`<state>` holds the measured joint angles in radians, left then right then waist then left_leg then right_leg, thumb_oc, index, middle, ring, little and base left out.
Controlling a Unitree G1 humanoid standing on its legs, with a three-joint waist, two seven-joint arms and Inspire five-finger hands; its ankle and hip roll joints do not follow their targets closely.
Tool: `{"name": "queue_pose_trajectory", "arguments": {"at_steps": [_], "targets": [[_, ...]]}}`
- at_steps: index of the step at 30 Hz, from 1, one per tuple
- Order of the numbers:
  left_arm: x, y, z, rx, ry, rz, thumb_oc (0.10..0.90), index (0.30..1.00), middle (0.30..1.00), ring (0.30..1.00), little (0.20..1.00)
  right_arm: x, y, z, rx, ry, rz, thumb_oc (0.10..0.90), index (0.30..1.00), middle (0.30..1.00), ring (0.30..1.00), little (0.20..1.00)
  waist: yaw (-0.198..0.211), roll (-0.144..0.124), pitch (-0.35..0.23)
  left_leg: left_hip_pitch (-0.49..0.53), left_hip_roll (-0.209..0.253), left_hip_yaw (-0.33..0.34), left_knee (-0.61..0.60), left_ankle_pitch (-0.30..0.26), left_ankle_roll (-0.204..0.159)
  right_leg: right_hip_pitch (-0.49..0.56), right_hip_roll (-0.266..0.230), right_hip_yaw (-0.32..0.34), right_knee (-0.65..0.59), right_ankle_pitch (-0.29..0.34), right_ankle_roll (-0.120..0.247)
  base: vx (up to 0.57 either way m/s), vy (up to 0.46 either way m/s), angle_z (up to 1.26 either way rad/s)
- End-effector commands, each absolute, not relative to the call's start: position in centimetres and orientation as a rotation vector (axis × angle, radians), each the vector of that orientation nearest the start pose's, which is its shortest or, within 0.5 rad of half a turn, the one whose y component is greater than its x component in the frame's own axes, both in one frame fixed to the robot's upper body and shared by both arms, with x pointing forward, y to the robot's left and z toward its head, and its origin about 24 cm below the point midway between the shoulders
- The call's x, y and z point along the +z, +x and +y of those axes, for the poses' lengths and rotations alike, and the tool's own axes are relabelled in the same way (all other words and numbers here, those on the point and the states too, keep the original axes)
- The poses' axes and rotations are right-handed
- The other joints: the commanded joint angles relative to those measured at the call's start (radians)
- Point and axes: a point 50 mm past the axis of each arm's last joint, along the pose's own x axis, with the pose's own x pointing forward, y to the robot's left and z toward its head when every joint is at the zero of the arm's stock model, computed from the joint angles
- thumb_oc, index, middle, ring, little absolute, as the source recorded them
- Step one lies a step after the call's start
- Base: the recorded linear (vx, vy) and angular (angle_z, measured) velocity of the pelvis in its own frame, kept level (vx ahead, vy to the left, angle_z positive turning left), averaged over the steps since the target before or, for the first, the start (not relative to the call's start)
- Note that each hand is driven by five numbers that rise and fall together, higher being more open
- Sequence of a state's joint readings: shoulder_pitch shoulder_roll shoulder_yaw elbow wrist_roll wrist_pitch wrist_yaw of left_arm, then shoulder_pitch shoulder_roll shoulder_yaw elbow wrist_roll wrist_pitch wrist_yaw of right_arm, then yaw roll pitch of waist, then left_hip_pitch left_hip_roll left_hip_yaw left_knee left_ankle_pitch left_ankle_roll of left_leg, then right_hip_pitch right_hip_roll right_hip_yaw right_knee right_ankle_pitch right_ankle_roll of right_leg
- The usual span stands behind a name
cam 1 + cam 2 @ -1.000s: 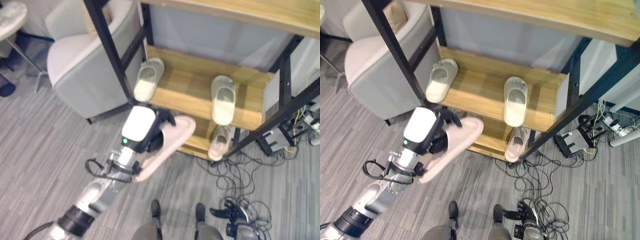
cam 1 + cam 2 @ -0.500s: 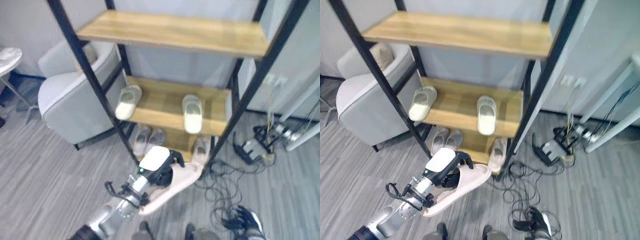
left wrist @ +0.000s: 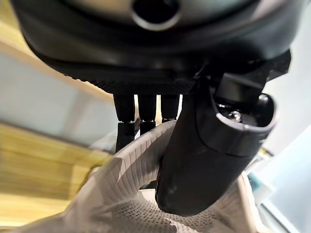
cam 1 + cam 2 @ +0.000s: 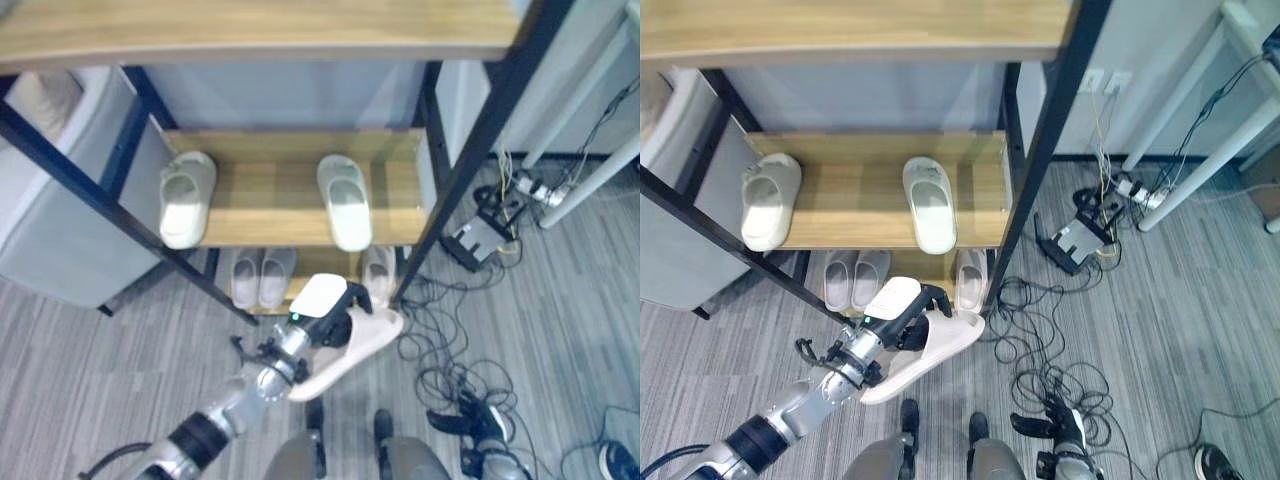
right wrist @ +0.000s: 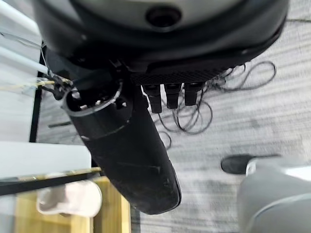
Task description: Arrange the slippers neatly on the shoe rack.
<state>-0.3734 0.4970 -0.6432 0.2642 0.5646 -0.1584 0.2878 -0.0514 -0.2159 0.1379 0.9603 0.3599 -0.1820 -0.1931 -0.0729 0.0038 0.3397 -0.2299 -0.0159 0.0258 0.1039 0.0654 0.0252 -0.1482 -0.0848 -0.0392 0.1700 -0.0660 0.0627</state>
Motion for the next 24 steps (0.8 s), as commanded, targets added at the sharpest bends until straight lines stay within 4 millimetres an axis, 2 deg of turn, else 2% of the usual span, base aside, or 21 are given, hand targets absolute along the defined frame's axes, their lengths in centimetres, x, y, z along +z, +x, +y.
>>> {"name": "queue_pose_trajectory", "arguments": {"at_steps": [1,3,5,6,7,8,10,12,14,16,19,24], "targets": [[9.3,28.8,8.9,-0.332,1.016,-0.652,0.4,0.3,0.3,0.3,0.3,-11.2,17.4,-24.0,-0.394,-0.032,0.671,0.8,0.9,0.9,0.9,0.9,0.021,0.003,-0.034,-0.004,0.035,-0.04,0.105,-0.133,-0.042,0.034,-0.038,0.004,0.013,-0.044,0.066,0.0,0.113,-0.01],[9.1,28.7,9.0,-0.337,0.998,-0.637,0.4,0.3,0.3,0.3,0.3,-11.7,16.9,-24.0,-0.399,-0.033,0.703,0.8,0.9,0.9,0.9,0.9,0.031,-0.005,-0.038,-0.005,0.031,-0.039,0.112,-0.146,-0.033,0.037,-0.044,0.002,0.009,-0.041,0.072,0.01,0.123,0.04],[8.7,28.4,9.1,-0.366,0.991,-0.613,0.4,0.3,0.3,0.3,0.3,-12.3,16.0,-24.2,-0.422,-0.023,0.749,0.8,0.9,0.9,0.9,0.9,0.042,-0.013,-0.048,0.022,0.02,-0.035,0.098,-0.167,-0.011,0.023,-0.062,-0.021,0.078,-0.027,0.092,0.03,0.142,0.06],[8.5,28.3,9.3,-0.366,0.989,-0.599,0.4,0.3,0.3,0.3,0.3,-12.3,16.1,-24.2,-0.421,-0.026,0.757,0.8,0.9,0.9,0.9,0.9,0.04,-0.014,-0.042,0.037,0.016,-0.028,0.098,-0.174,-0.004,0.0,-0.079,-0.032,0.138,0.039,0.111,0.0,0.147,0.07],[8.4,28.2,9.5,-0.363,0.985,-0.591,0.4,0.3,0.3,0.3,0.3,-12.3,16.4,-24.1,-0.415,-0.03,0.758,0.8,0.9,0.9,0.9,0.9,0.038,-0.012,-0.037,0.046,0.017,-0.02,0.098,-0.175,0.004,-0.017,-0.087,-0.034,0.188,0.067,0.127,-0.01,0.126,0.0],[8.2,28.1,9.7,-0.364,0.984,-0.577,0.4,0.3,0.3,0.3,0.3,-12.3,16.4,-24.1,-0.412,-0.032,0.76,0.8,0.9,0.9,0.9,0.9,0.041,-0.008,-0.033,0.055,0.02,-0.015,0.096,-0.18,0.007,-0.024,-0.092,-0.039,0.223,0.059,0.13,0.02,0.088,-0.03],[7.9,28.1,9.9,-0.364,0.996,-0.562,0.4,0.3,0.3,0.3,0.3,-12.3,16.7,-23.9,-0.405,-0.033,0.761,0.8,0.9,0.9,0.9,0.9,0.043,-0.006,-0.026,0.072,0.018,-0.017,0.101,-0.192,0.007,-0.039,-0.101,-0.052,0.219,0.06,0.129,0.06,0.003,-0.1],[7.0,28.2,10.3,-0.368,1.016,-0.51,0.4,0.3,0.3,0.3,0.3,-12.2,17.4,-23.7,-0.373,-0.068,0.769,0.8,0.9,0.9,0.9,0.9,0.052,-0.005,-0.011,0.075,0.029,-0.019,0.13,-0.218,-0.002,-0.055,-0.123,-0.091,0.144,0.038,0.112,0.07,-0.119,-0.14],[7.0,28.0,10.5,-0.361,0.977,-0.509,0.4,0.3,0.3,0.3,0.3,-12.3,17.0,-23.7,-0.375,-0.057,0.769,0.8,0.9,0.9,0.9,0.9,0.057,-0.018,-0.012,0.053,0.023,-0.041,0.171,-0.229,-0.004,-0.036,-0.11,-0.057,0.058,0.027,0.105,0.08,-0.155,0.03],[6.5,27.9,10.3,-0.372,0.963,-0.486,0.4,0.3,0.3,0.3,0.3,-12.3,17.0,-23.6,-0.356,-0.067,0.767,0.8,0.9,0.9,0.9,0.9,0.067,-0.023,-0.009,0.025,0.02,-0.056,0.195,-0.227,-0.008,-0.035,-0.087,-0.034,0.059,0.021,0.097,0.01,-0.125,0.4],[5.9,27.9,10.6,-0.368,0.945,-0.441,0.4,0.3,0.3,0.3,0.3,-11.6,18.0,-23.7,-0.324,-0.111,0.726,0.8,0.9,0.9,0.9,0.9,0.076,-0.026,-0.003,-0.008,0.033,-0.073,0.21,-0.222,-0.015,-0.047,-0.068,-0.058,0.061,0.01,0.081,-0.02,-0.139,0.51],[5.9,28.2,10.6,-0.352,0.944,-0.437,0.4,0.3,0.3,0.3,0.3,-10.2,20.0,-23.8,-0.314,-0.15,0.64,0.8,0.9,0.9,0.9,0.9,0.073,-0.028,0.03,-0.063,0.043,-0.111,0.246,-0.217,-0.028,-0.094,-0.06,-0.09,0.118,-0.017,0.069,-0.03,-0.079,0.09]]}}
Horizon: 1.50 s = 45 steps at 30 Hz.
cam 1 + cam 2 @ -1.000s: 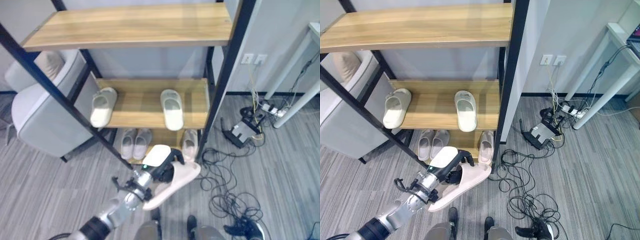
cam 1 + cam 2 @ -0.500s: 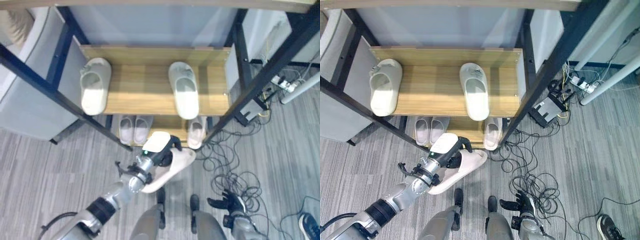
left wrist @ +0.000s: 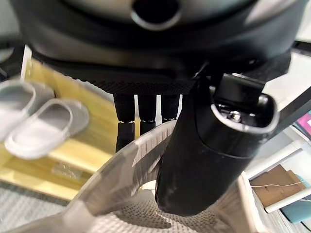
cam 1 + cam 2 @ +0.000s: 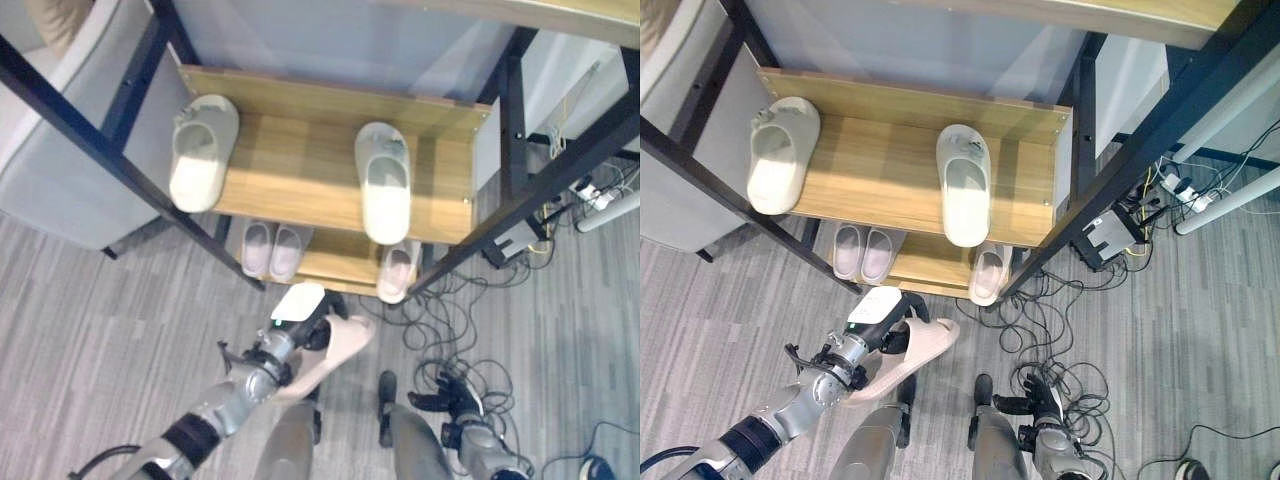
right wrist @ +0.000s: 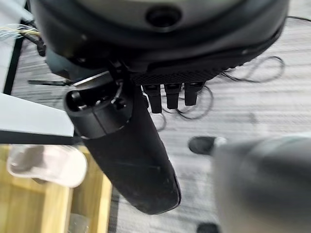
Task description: Arrange the slippers neatly on the shoe rack.
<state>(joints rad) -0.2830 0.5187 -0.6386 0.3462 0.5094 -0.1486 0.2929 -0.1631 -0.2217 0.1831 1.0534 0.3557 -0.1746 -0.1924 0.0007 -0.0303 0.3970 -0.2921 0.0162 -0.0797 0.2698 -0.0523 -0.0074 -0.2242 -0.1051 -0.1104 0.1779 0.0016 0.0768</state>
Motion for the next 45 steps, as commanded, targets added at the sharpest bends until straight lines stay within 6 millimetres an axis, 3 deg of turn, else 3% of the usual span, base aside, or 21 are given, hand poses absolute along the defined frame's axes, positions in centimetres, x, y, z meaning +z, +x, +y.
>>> {"name": "queue_pose_trajectory", "arguments": {"at_steps": [1,4,9,10,14,16,17,22,25,26,27,29,34,35,37,39,41,43,45], "targets": [[5.9,28.3,10.6,-0.342,0.937,-0.434,0.4,0.3,0.3,0.3,0.3,-10.1,20.1,-23.8,-0.315,-0.151,0.631,0.8,0.9,0.9,0.9,0.9,0.0,0.004,-0.021,-0.012,0.012,-0.011,0.089,-0.099,0.004,-0.025,-0.04,-0.022,0.121,-0.088,0.054,-0.06,-0.097,0.06],[6.2,28.8,10.2,-0.324,0.944,-0.457,0.4,0.3,0.3,0.3,0.3,-9.6,20.9,-23.8,-0.319,-0.156,0.6,0.8,0.9,0.9,0.9,0.9,0.002,0.002,-0.003,-0.05,0.013,-0.03,0.122,-0.107,0.002,-0.058,-0.043,-0.03,0.165,-0.106,0.05,-0.03,-0.046,0.15],[10.3,31.0,9.0,-0.222,1.104,-0.696,0.4,0.3,0.3,0.3,0.3,-7.1,23.9,-23.0,-0.286,-0.175,0.458,0.8,0.9,0.9,0.9,0.9,-0.006,0.007,0.05,-0.147,0.012,-0.032,0.194,-0.111,-0.005,-0.155,-0.053,-0.026,0.244,-0.13,0.043,-0.07,-0.005,0.1],[10.3,31.0,9.0,-0.22,1.105,-0.7,0.4,0.3,0.3,0.3,0.3,-7.0,24.0,-23.1,-0.288,-0.175,0.455,0.8,0.9,0.9,0.9,0.9,-0.006,0.008,0.049,-0.154,0.012,-0.032,0.199,-0.112,-0.005,-0.162,-0.053,-0.025,0.249,-0.132,0.043,-0.07,0.006,-0.01],[13.6,33.0,7.9,-0.057,1.164,-0.839,0.4,0.3,0.3,0.3,0.3,-4.2,26.5,-21.7,-0.221,-0.216,0.296,0.8,0.9,0.9,0.9,0.9,-0.021,0.009,0.089,-0.292,0.016,-0.042,0.279,-0.109,0.0,-0.297,-0.047,-0.018,0.326,-0.142,0.032,-0.11,-0.014,-0.08],[14.2,33.3,7.9,-0.025,1.181,-0.858,0.4,0.3,0.3,0.3,0.3,-3.7,26.8,-21.5,-0.205,-0.225,0.268,0.8,0.9,0.9,0.9,0.9,-0.026,0.006,0.096,-0.315,0.019,-0.044,0.292,-0.11,0.001,-0.324,-0.046,-0.015,0.336,-0.142,0.031,-0.07,-0.023,-0.01],[15.7,34.0,8.0,0.052,1.186,-0.895,0.4,0.3,0.3,0.3,0.3,-2.6,27.4,-21.3,-0.181,-0.268,0.208,0.8,0.9,0.9,0.9,0.9,-0.032,0.007,0.106,-0.389,0.024,-0.045,0.354,-0.129,0.005,-0.397,-0.039,-0.006,0.389,-0.159,0.026,-0.1,-0.021,-0.01],[20.2,35.0,9.4,0.261,1.219,-1.003,0.4,0.3,0.3,0.3,0.3,-0.6,28.0,-22.1,-0.19,-0.334,0.114,0.8,0.9,0.9,0.9,0.9,-0.056,0.015,0.111,-0.544,0.035,-0.044,0.47,-0.16,0.018,-0.553,-0.027,0.011,0.484,-0.182,0.016,-0.06,0.022,-0.12],[23.1,35.6,10.3,0.369,1.279,-1.065,0.4,0.3,0.3,0.3,0.3,0.0,28.1,-22.9,-0.201,-0.348,0.086,0.8,0.9,0.9,0.9,0.9,-0.071,0.017,0.114,-0.634,0.04,-0.047,0.538,-0.178,0.03,-0.632,-0.021,0.014,0.53,-0.194,0.011,-0.02,0.023,-0.17],[23.1,35.6,10.2,0.37,1.279,-1.066,0.4,0.3,0.3,0.3,0.3,0.1,28.1,-22.9,-0.202,-0.348,0.085,0.8,0.9,0.9,0.9,0.9,-0.071,0.018,0.11,-0.643,0.04,-0.048,0.544,-0.18,0.03,-0.64,-0.021,0.013,0.534,-0.195,0.011,0.08,-0.002,-0.09],[24.2,35.8,10.4,0.397,1.316,-1.09,0.4,0.3,0.3,0.3,0.3,0.2,28.0,-23.2,-0.206,-0.357,0.079,0.8,0.9,0.9,0.9,0.9,-0.076,0.019,0.106,-0.649,0.041,-0.053,0.557,-0.213,0.031,-0.647,-0.015,0.023,0.548,-0.22,0.02,0.09,0.004,-0.04],[27.6,36.3,10.8,0.487,1.372,-1.143,0.4,0.3,0.3,0.3,0.3,0.9,28.0,-23.8,-0.211,-0.358,0.054,0.8,0.9,0.9,0.9,0.9,-0.088,0.017,0.102,-0.745,0.036,-0.056,0.591,-0.196,0.04,-0.732,-0.018,0.02,0.571,-0.202,0.013,0.0,0.0,0.0],[33.2,36.2,11.7,0.634,1.465,-1.228,0.4,0.3,0.3,0.3,0.3,2.0,27.9,-24.1,-0.192,-0.363,0.005,0.8,0.9,0.9,0.9,0.9,-0.106,0.02,0.09,-0.839,0.033,-0.07,0.672,-0.257,0.052,-0.82,-0.01,0.038,0.639,-0.24,0.021,0.05,0.02,-0.02],[33.3,36.2,11.7,0.635,1.466,-1.229,0.4,0.3,0.3,0.3,0.3,2.0,27.9,-24.1,-0.193,-0.361,0.003,0.8,0.9,0.9,0.9,0.9,-0.105,0.02,0.089,-0.846,0.033,-0.07,0.677,-0.26,0.053,-0.826,-0.01,0.038,0.644,-0.242,0.021,0.03,0.025,-0.03],[35.3,36.0,12.4,0.69,1.547,-1.254,0.4,0.3,0.3,0.3,0.3,2.5,27.8,-24.4,-0.188,-0.361,-0.016,0.8,0.9,0.9,0.9,0.9,-0.106,0.026,0.09,-0.903,0.032,-0.079,0.745,-0.285,0.064,-0.873,-0.015,0.048,0.696,-0.259,0.015,0.05,0.034,-0.08],[35.4,36.0,12.3,0.69,1.548,-1.256,0.4,0.3,0.3,0.3,0.3,2.5,27.8,-24.4,-0.189,-0.358,-0.017,0.8,0.9,0.9,0.9,0.9,-0.104,0.026,0.087,-0.913,0.032,-0.08,0.753,-0.29,0.064,-0.882,-0.014,0.048,0.704,-0.263,0.015,0.05,0.031,-0.07],[37.2,35.5,15.1,0.793,1.627,-1.228,0.4,0.3,0.3,0.3,0.3,5.0,26.6,-24.6,-0.157,-0.321,-0.141,0.8,0.9,0.9,0.9,0.9,-0.116,0.013,0.106,-0.984,0.037,-0.089,0.854,-0.335,0.076,-0.948,-0.011,0.06,0.785,-0.296,0.001,0.06,0.063,-0.06],[38.5,34.9,16.4,0.861,1.62,-1.217,0.4,0.3,0.3,0.3,0.3,5.0,24.2,-24.9,-0.135,-0.305,-0.143,0.8,0.9,0.9,0.9,0.9,-0.129,0.004,0.112,-1.022,0.043,-0.092,0.909,-0.359,0.081,-0.976,-0.008,0.06,0.822,-0.304,0.0,0.04,0.049,-0.1],[39.5,34.3,16.5,0.891,1.605,-1.238,0.4,0.3,0.3,0.3,0.3,5.3,23.4,-25.2,-0.129,-0.309,-0.15,0.8,0.9,0.9,0.9,0.9,-0.132,0.003,0.117,-1.055,0.048,-0.095,0.964,-0.381,0.087,-1.007,-0.008,0.062,0.871,-0.321,-0.004,0.04,0.029,-0.09]]}}
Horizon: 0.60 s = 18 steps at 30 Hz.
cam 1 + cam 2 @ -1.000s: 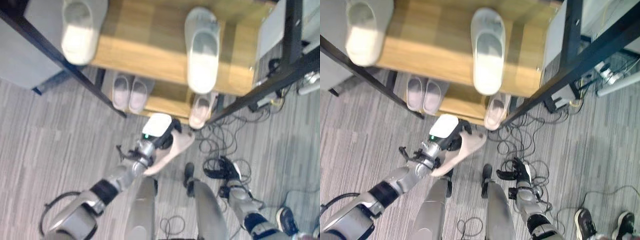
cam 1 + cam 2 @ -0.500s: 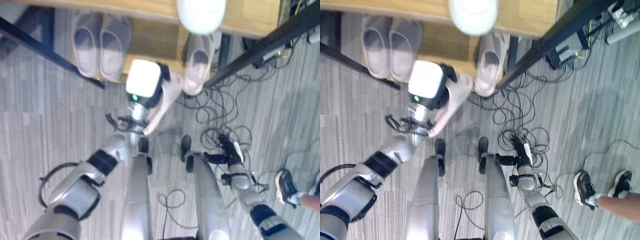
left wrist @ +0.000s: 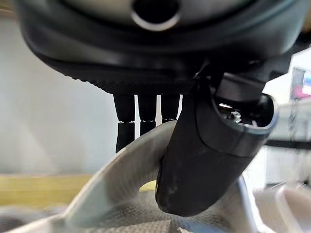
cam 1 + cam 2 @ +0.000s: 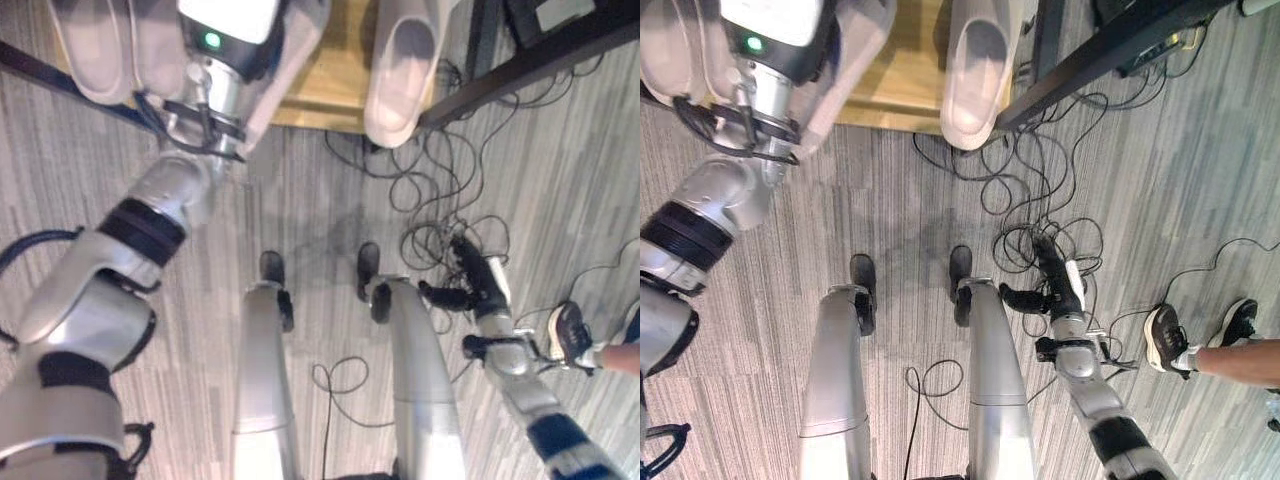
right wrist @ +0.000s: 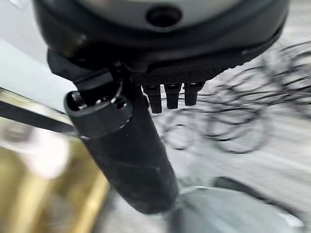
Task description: Arrange the slippers neatly on the shoe rack.
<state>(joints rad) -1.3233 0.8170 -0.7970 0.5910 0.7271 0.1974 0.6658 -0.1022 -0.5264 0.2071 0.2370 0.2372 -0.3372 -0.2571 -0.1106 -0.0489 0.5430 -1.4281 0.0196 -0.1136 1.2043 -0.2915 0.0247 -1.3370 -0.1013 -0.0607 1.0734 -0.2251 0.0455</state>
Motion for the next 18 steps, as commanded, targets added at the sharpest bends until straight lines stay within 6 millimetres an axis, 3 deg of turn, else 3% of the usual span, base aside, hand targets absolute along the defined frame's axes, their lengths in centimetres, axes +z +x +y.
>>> {"name": "queue_pose_trajectory", "arguments": {"at_steps": [1,4,6,8,14,18], "targets": [[40.1,33.9,16.5,0.904,1.588,-1.254,0.4,0.3,0.3,0.3,0.3,5.6,23.1,-25.1,-0.118,-0.307,-0.164,0.8,0.9,0.9,0.9,0.9,-0.024,0.02,-0.024,0.062,0.043,-0.064,0.06,-0.15,0.059,0.089,-0.01,0.014,0.001,-0.1,0.025,0.05,0.018,-0.06],[41.5,33.0,15.2,0.869,1.49,-1.299,0.4,0.3,0.3,0.3,0.3,6.7,22.8,-25.1,-0.109,-0.317,-0.203,0.8,0.9,0.9,0.9,0.9,-0.026,0.018,-0.023,0.004,0.045,-0.068,0.192,-0.206,0.069,0.021,-0.007,0.028,0.128,-0.139,0.018,0.08,0.038,-0.02],[41.6,32.9,15.2,0.87,1.488,-1.3,0.4,0.3,0.3,0.3,0.3,6.8,22.8,-25.1,-0.111,-0.318,-0.204,0.8,0.9,0.9,0.9,0.9,-0.024,0.021,-0.023,-0.005,0.045,-0.07,0.205,-0.213,0.069,0.012,-0.006,0.028,0.141,-0.146,0.018,0.06,0.013,-0.09],[42.6,32.4,14.1,0.858,1.409,-1.336,0.4,0.3,0.3,0.3,0.3,8.1,22.6,-25.0,-0.09,-0.344,-0.251,0.8,0.9,0.9,0.9,0.9,-0.027,0.013,-0.023,-0.046,0.053,-0.068,0.325,-0.259,0.078,-0.037,0.004,0.037,0.253,-0.192,0.002,0.11,0.014,-0.09],[45.4,31.1,12.9,0.849,1.399,-1.392,0.4,0.3,0.3,0.3,0.3,9.8,21.7,-24.8,-0.067,-0.342,-0.309,0.8,0.9,0.9,0.9,0.9,-0.034,0.014,-0.023,-0.125,0.064,-0.072,0.553,-0.344,0.097,-0.14,0.021,0.05,0.488,-0.263,-0.012,0.12,0.025,-0.19],[46.3,31.3,12.8,0.831,1.424,-1.358,0.4,0.3,0.3,0.3,0.3,10.1,20.8,-24.5,-0.039,-0.342,-0.307,0.8,0.9,0.9,0.9,0.9,-0.042,-0.009,-0.023,-0.142,0.065,-0.091,0.715,-0.413,0.102,-0.196,0.029,0.075,0.685,-0.318,-0.015,0.16,-0.003,-0.13]]}}
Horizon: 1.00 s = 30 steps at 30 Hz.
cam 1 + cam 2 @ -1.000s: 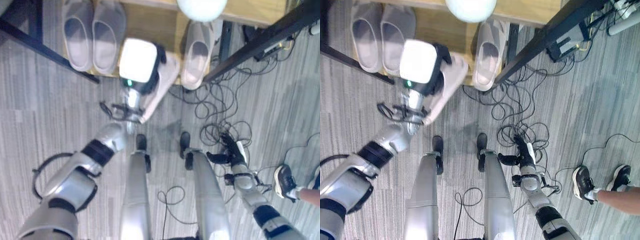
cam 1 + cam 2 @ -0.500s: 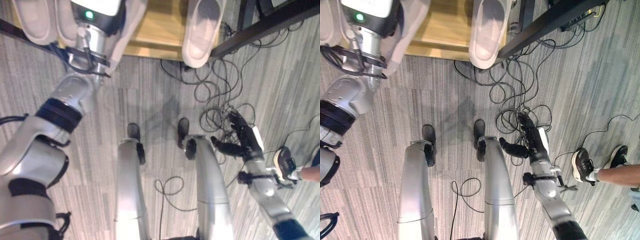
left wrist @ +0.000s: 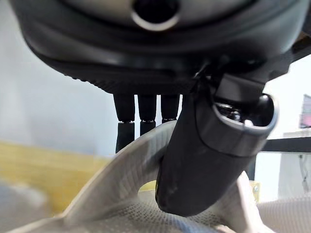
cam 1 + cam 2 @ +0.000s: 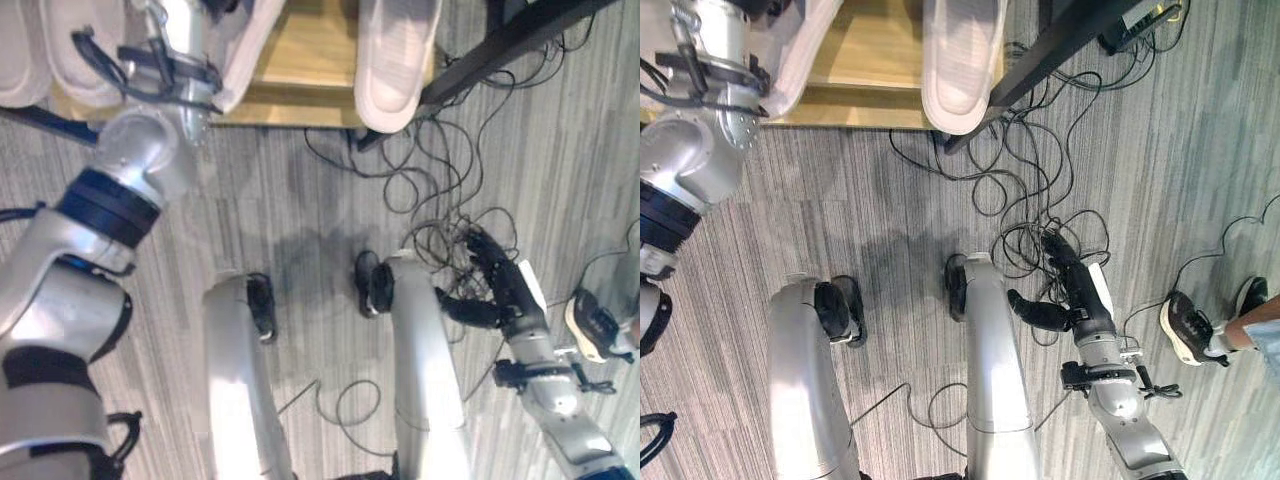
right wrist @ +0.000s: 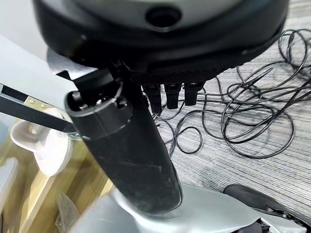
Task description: Arrange the slippers neatly on the shoe rack.
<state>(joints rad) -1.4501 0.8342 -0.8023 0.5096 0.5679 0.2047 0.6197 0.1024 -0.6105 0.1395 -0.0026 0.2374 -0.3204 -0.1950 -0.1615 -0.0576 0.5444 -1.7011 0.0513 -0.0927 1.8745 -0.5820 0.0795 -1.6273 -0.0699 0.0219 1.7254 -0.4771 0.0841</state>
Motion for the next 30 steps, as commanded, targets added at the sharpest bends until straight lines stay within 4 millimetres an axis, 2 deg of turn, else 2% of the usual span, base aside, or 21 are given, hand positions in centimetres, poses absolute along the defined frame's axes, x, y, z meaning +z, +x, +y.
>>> {"name": "queue_pose_trajectory", "arguments": {"at_steps": [1,5,6,7,8,9,10,11,13,14,20,21,22,26,30], "targets": [[46.3,31.3,12.8,0.83,1.424,-1.358,0.4,0.3,0.3,0.3,0.3,10.1,20.8,-24.5,-0.04,-0.341,-0.306,0.8,0.9,0.9,0.9,0.9,0.01,-0.003,-0.024,0.131,0.034,-0.11,0.047,-0.123,0.047,0.093,-0.002,-0.005,0.036,-0.067,-0.054,0.12,-0.026,-0.13],[46.6,32.2,12.9,0.809,1.437,-1.286,0.4,0.3,0.3,0.3,0.3,10.2,20.1,-24.4,-0.031,-0.355,-0.303,0.8,0.9,0.9,0.9,0.9,0.005,-0.027,-0.024,0.131,0.038,-0.114,0.131,-0.159,0.052,0.063,0.007,0.024,0.14,-0.096,-0.062,0.05,-0.017,-0.09],[46.6,32.2,12.8,0.809,1.437,-1.287,0.469,0.404,0.404,0.404,0.404,10.2,20.1,-24.4,-0.032,-0.355,-0.303,0.8,0.9,0.9,0.9,0.9,0.006,-0.029,-0.024,0.131,0.038,-0.112,0.132,-0.159,0.052,0.061,0.008,0.026,0.141,-0.096,-0.062,0.03,-0.004,-0.08],[46.6,32.6,13.1,0.816,1.444,-1.255,0.759,0.839,0.839,0.839,0.839,10.2,19.7,-24.2,-0.027,-0.353,-0.304,0.8,0.9,0.9,0.9,0.9,0.003,-0.031,-0.024,0.131,0.038,-0.119,0.163,-0.169,0.056,0.058,0.013,0.037,0.171,-0.105,-0.069,0.02,0.001,-0.12],[46.3,33.2,13.1,0.816,1.47,-1.218,0.598,0.596,0.596,0.596,0.596,10.2,19.5,-24.1,-0.02,-0.351,-0.3,0.8,0.9,0.9,0.9,0.9,0.002,-0.029,-0.024,0.131,0.034,-0.121,0.185,-0.171,0.063,0.057,0.013,0.045,0.189,-0.11,-0.072,0.03,0.004,-0.12],[46.0,33.6,13.0,0.8,1.479,-1.2,0.472,0.408,0.408,0.408,0.408,10.1,19.4,-23.9,-0.013,-0.35,-0.294,0.8,0.9,0.9,0.9,0.9,0.001,-0.028,-0.024,0.131,0.031,-0.123,0.193,-0.174,0.062,0.057,0.013,0.049,0.202,-0.116,-0.074,0.02,0.006,-0.05],[46.0,33.6,13.0,0.799,1.479,-1.201,0.4,0.3,0.3,0.3,0.3,10.1,19.4,-23.9,-0.013,-0.349,-0.294,0.8,0.9,0.9,0.9,0.9,0.002,-0.029,-0.024,0.131,0.032,-0.122,0.193,-0.173,0.063,0.057,0.013,0.049,0.202,-0.116,-0.075,0.0,0.0,0.0],[45.1,34.4,13.2,0.789,1.477,-1.162,0.4,0.3,0.3,0.3,0.3,9.9,19.2,-23.8,-0.006,-0.358,-0.283,0.8,0.9,0.9,0.9,0.9,0.002,-0.027,-0.024,0.131,0.028,-0.126,0.208,-0.176,0.066,0.057,0.011,0.054,0.222,-0.127,-0.08,0.0,0.0,0.0],[44.6,35.0,13.0,0.786,1.484,-1.136,0.4,0.3,0.3,0.3,0.3,9.8,19.1,-23.6,0.004,-0.362,-0.273,0.8,0.9,0.9,0.9,0.9,0.0,-0.027,-0.024,0.131,0.022,-0.127,0.224,-0.18,0.067,0.057,0.011,0.061,0.245,-0.137,-0.083,0.01,0.002,0.03],[44.5,35.1,13.0,0.784,1.493,-1.121,0.8,0.9,0.9,0.9,0.9,9.8,19.0,-23.7,0.006,-0.364,-0.27,0.8,0.9,0.9,0.9,0.9,0.0,-0.027,-0.024,0.131,0.022,-0.126,0.234,-0.183,0.067,0.057,0.01,0.066,0.256,-0.14,-0.084,0.01,0.007,0.06],[44.3,35.6,13.3,0.726,1.465,-1.063,0.8,0.9,0.9,0.9,0.9,9.4,18.2,-23.7,0.013,-0.352,-0.235,0.8,0.9,0.9,0.9,0.9,0.007,-0.029,-0.024,0.131,0.014,-0.127,0.283,-0.201,0.066,0.057,-0.003,0.088,0.319,-0.159,-0.083,0.01,-0.007,0.06],[43.6,36.0,11.7,0.678,1.39,-1.06,0.8,0.9,0.9,0.9,0.9,3.7,21.0,-24.9,0.003,-0.477,-0.029,0.8,0.9,0.9,0.9,0.9,0.024,-0.009,-0.024,0.131,0.005,-0.114,0.301,-0.206,0.068,0.057,-0.014,0.101,0.353,-0.175,-0.084,0.0,-0.014,0.06],[43.7,36.2,11.5,0.678,1.386,-1.034,0.8,0.9,0.9,0.9,0.9,4.1,21.5,-24.9,0.002,-0.486,-0.047,0.8,0.9,0.9,0.9,0.9,0.023,-0.007,-0.024,0.131,0.002,-0.113,0.308,-0.206,0.067,0.057,-0.015,0.102,0.36,-0.179,-0.084,0.0,-0.018,0.04],[42.9,37.2,11.6,0.619,1.341,-0.948,0.8,0.9,0.9,0.9,0.9,3.2,22.1,-24.1,0.039,-0.489,-0.007,0.8,0.9,0.9,0.9,0.9,0.026,-0.009,-0.024,0.131,-0.008,-0.105,0.347,-0.221,0.061,0.057,-0.023,0.124,0.406,-0.189,-0.083,-0.02,-0.022,0.23],[42.4,37.9,12.1,0.594,1.365,-0.881,0.8,0.9,0.9,0.9,0.9,2.1,21.8,-23.8,0.071,-0.5,0.042,0.8,0.9,0.9,0.9,0.9,0.025,-0.017,-0.024,0.131,-0.016,-0.099,0.357,-0.217,0.053,0.057,-0.028,0.149,0.44,-0.198,-0.086,-0.03,-0.049,0.05]]}}
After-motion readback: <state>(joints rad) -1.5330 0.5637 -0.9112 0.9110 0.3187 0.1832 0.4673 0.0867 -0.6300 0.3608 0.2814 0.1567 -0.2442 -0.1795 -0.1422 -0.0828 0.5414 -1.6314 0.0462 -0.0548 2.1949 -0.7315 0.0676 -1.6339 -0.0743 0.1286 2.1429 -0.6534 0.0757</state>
